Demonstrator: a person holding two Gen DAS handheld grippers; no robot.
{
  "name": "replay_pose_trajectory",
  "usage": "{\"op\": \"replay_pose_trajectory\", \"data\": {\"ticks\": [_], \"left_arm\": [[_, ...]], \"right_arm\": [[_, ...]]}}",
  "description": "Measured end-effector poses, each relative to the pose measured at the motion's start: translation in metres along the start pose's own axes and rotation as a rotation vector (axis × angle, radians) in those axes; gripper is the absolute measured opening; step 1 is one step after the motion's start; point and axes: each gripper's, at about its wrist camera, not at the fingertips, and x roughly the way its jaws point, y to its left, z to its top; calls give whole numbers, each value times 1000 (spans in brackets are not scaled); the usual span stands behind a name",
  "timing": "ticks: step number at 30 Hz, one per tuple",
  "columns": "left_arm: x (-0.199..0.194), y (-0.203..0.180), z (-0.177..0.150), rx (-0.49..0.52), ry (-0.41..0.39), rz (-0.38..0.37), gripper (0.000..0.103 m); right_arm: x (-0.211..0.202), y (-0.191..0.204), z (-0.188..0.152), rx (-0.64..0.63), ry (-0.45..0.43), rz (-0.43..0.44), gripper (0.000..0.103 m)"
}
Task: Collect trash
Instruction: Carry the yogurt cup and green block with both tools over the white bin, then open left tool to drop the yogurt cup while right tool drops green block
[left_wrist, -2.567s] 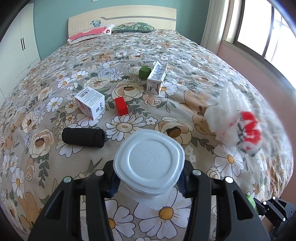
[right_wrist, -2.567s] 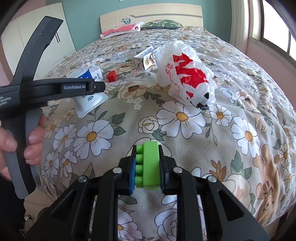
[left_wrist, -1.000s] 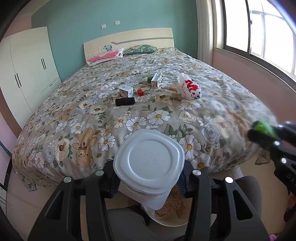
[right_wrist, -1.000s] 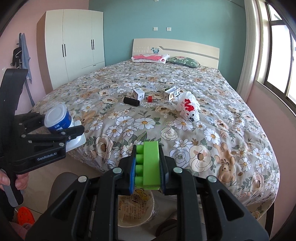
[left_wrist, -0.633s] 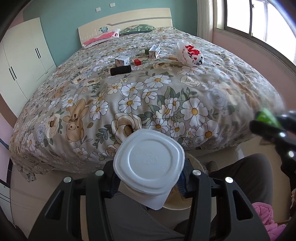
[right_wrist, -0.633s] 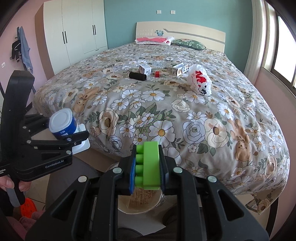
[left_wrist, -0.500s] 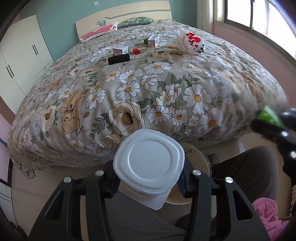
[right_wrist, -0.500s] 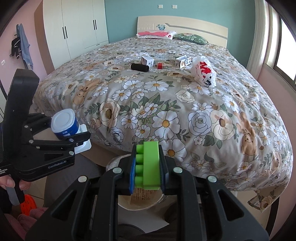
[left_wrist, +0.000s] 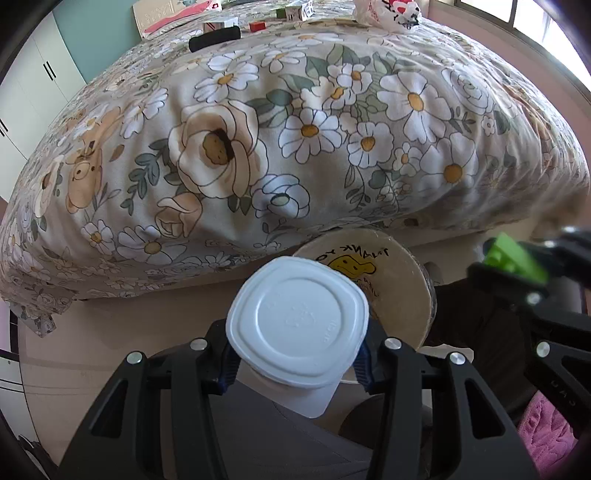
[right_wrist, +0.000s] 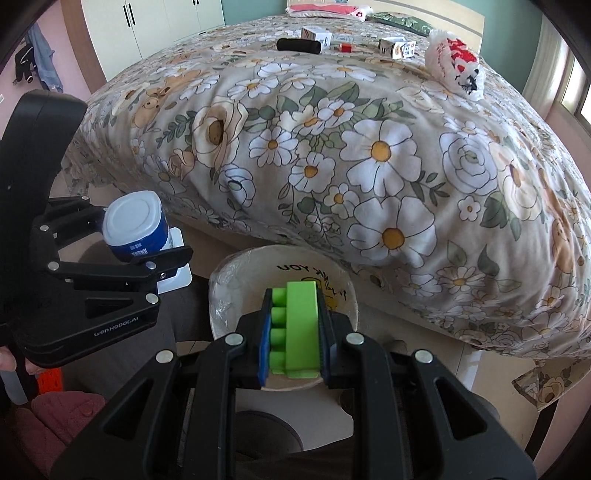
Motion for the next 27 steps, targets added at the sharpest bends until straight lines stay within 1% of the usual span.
{"op": "replay_pose_trajectory", "data": {"ticks": [8, 15, 17, 22, 25, 27], "left_arm": [[49, -7, -4, 5, 102, -19, 51], [92, -9, 1, 2, 179, -40, 51], [104, -11, 2, -2, 202, -59, 51], [135, -19, 6, -3, 245, -85, 51], [154, -24, 5, -2, 281, -73, 51], [165, -27, 4, 1, 302, -66, 51]], "right_arm": [[57, -9, -9, 22, 131, 23, 22], [98, -23, -14, 76, 211, 43, 22], [110, -26, -14, 90, 234, 57, 22], [144, -29, -17, 84, 293, 54, 22], [165, -31, -19, 85, 326, 71, 22], [177, -32, -20, 76, 339, 63, 22]]}}
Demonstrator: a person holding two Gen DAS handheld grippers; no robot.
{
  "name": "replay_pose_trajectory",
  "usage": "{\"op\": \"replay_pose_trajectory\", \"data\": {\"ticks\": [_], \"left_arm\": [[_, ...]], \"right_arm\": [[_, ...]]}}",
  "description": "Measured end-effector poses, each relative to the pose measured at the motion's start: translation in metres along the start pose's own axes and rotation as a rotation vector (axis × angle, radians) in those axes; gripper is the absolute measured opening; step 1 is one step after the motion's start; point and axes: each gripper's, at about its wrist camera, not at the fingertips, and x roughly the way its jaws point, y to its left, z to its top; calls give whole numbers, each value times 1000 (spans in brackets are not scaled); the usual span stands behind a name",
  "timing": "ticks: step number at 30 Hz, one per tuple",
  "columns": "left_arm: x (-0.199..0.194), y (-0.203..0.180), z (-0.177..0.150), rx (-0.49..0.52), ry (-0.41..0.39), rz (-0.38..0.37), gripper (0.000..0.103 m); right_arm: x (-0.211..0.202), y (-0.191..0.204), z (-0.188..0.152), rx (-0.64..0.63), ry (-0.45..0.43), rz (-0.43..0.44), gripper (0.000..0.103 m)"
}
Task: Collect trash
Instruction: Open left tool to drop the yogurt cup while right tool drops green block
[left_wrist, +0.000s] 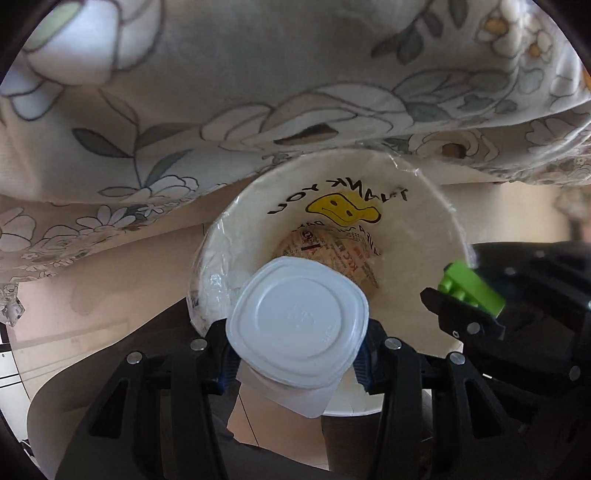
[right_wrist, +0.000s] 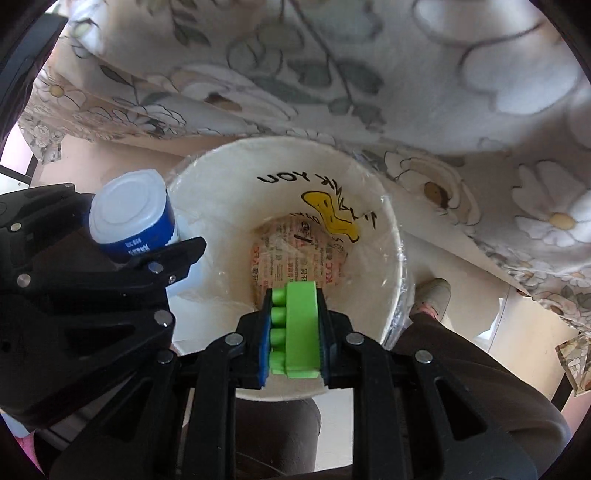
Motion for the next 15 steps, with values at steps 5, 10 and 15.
{"op": "replay_pose_trajectory", "data": {"ticks": [5, 10, 15], "left_arm": [[28, 5, 7, -20, 57, -37, 51], [49, 1, 10, -6, 82, -43, 51], [61, 1, 12, -2, 98, -52, 52]], "right_arm": [[26, -6, 0, -6, 25, 2, 22], [53, -10, 0, -2, 67, -8, 22], [68, -6, 5, -35, 88, -23, 22]]}}
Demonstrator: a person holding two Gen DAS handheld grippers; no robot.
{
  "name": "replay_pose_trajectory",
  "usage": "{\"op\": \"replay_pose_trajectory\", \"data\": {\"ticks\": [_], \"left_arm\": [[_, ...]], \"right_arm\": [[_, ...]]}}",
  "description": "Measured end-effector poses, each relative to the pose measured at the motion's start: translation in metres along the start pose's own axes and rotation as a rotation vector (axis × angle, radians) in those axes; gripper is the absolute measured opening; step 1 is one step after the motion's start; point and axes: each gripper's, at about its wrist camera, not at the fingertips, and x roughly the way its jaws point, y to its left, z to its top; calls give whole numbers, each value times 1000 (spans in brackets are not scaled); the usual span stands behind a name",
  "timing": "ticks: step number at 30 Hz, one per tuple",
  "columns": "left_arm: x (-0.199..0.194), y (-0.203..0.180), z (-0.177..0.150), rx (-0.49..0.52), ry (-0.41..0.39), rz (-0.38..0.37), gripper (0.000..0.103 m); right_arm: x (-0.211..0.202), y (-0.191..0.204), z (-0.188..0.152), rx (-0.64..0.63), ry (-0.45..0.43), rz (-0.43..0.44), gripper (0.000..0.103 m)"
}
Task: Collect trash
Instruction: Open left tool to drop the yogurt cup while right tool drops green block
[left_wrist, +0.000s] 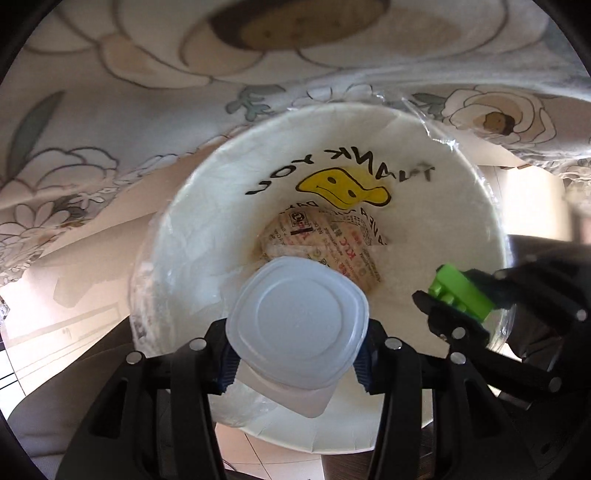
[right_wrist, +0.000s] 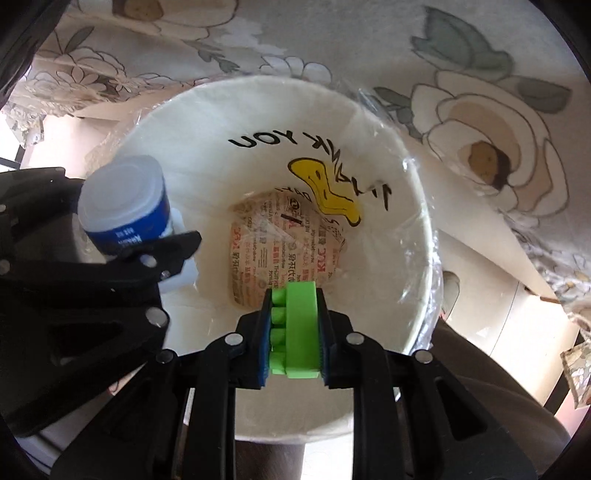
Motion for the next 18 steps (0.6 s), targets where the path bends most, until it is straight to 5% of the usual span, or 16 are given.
{"op": "replay_pose_trajectory", "data": {"ticks": [1, 4, 18], "left_arm": [[2, 1, 0, -8, 0, 2, 52], [2, 0, 1, -13, -3, 9, 67], [-1, 0, 3, -16, -20, 15, 70]], "right_arm": [[2, 0, 1, 0, 5, -4, 24], [5, 1, 1, -4, 4, -56, 54], [-7, 8, -1, -23, -24, -82, 55]]}}
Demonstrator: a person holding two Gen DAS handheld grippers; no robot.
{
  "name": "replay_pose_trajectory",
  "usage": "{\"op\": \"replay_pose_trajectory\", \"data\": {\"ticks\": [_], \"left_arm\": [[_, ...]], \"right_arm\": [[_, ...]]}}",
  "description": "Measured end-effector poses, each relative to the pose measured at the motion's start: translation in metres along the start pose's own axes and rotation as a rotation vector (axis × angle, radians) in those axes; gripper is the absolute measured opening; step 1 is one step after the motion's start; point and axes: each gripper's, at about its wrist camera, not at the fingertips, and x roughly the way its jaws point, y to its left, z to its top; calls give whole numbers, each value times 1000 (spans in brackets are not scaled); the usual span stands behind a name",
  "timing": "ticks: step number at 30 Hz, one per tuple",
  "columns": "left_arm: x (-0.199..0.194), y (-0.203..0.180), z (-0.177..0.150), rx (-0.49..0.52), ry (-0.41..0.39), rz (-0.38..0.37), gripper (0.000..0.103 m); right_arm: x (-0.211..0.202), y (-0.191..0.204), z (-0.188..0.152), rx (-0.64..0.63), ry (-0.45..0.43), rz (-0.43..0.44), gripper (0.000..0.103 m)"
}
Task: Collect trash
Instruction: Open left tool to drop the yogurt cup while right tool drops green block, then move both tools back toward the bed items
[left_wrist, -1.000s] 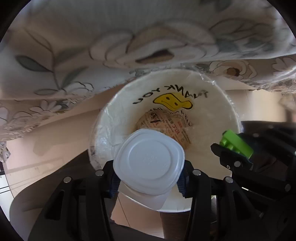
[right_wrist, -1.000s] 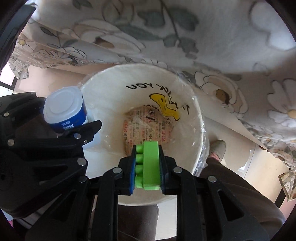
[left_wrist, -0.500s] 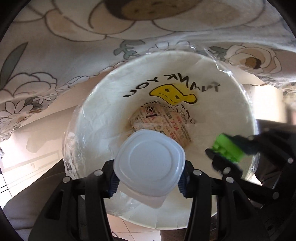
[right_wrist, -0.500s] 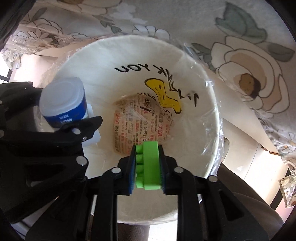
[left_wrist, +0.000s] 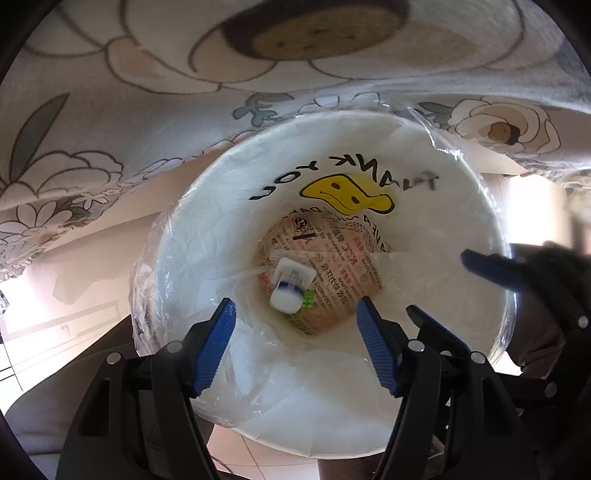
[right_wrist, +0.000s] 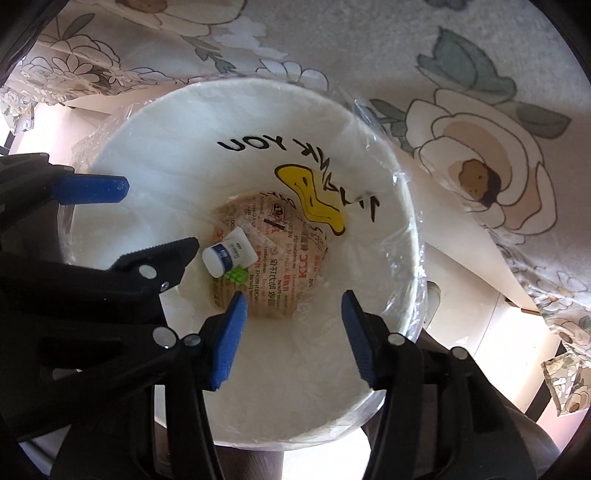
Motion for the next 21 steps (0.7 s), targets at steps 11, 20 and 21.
{"op": "replay_pose_trajectory", "data": {"ticks": [11, 20, 21], "left_arm": [[-19, -2, -14, 26, -45, 49, 70], [-63, -6, -41, 55, -150, 81, 70], [-69, -6, -44, 60, -163, 89, 70]], "right_arm": [[-23, 0, -16, -10, -40, -35, 54], [-62, 6, -37, -14, -103, -51, 54], [-67, 7, -40, -16, -111, -57, 54]]}}
